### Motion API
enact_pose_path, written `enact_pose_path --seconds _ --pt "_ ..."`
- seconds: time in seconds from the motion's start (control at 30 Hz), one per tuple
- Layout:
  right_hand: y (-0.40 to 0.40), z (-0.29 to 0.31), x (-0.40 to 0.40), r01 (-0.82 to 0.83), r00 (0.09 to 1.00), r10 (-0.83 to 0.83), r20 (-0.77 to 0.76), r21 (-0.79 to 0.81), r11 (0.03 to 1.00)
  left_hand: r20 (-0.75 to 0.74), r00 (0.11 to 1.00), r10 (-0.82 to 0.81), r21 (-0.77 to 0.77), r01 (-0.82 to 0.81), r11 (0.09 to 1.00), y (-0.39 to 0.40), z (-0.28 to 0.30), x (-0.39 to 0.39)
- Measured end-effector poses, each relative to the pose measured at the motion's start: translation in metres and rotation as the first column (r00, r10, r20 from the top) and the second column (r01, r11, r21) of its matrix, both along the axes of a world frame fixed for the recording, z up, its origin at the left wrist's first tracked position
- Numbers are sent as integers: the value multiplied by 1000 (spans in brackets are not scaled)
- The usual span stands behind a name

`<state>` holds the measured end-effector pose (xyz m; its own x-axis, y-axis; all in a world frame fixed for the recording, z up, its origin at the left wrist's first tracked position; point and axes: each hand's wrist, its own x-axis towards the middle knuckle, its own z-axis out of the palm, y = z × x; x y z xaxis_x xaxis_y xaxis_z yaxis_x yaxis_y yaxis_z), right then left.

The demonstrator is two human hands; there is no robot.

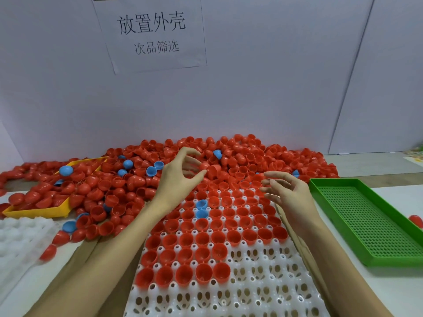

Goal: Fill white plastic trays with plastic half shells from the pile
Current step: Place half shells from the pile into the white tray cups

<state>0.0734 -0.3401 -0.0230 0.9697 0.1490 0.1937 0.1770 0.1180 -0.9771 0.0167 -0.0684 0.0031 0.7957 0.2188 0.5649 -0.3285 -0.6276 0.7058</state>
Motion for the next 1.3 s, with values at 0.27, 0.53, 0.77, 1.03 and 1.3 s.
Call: enact_pose_path --seconds 0.27,0.53,0.77,1.03,1.3 --pt "10 18 -23 -501 827 543 144 -246 829 -32 983 -180 -270 165 949 -47 -3 -74" --pt "13 21 -33 -553 799 597 72 -301 777 18 997 -69 -47 70 996 -59 -8 -89" --pt "20 20 -36 -707 704 710 -39 -132 694 86 996 -16 75 9 997 -59 -6 -92" --pt "22 24 -43 -750 653 756 -38 -169 640 -67 990 -127 -181 113 977 -59 0 -95" --pt "2 24 -25 -599 799 601 -22 -114 792 -90 977 -193 337 212 917 -61 2 -107"
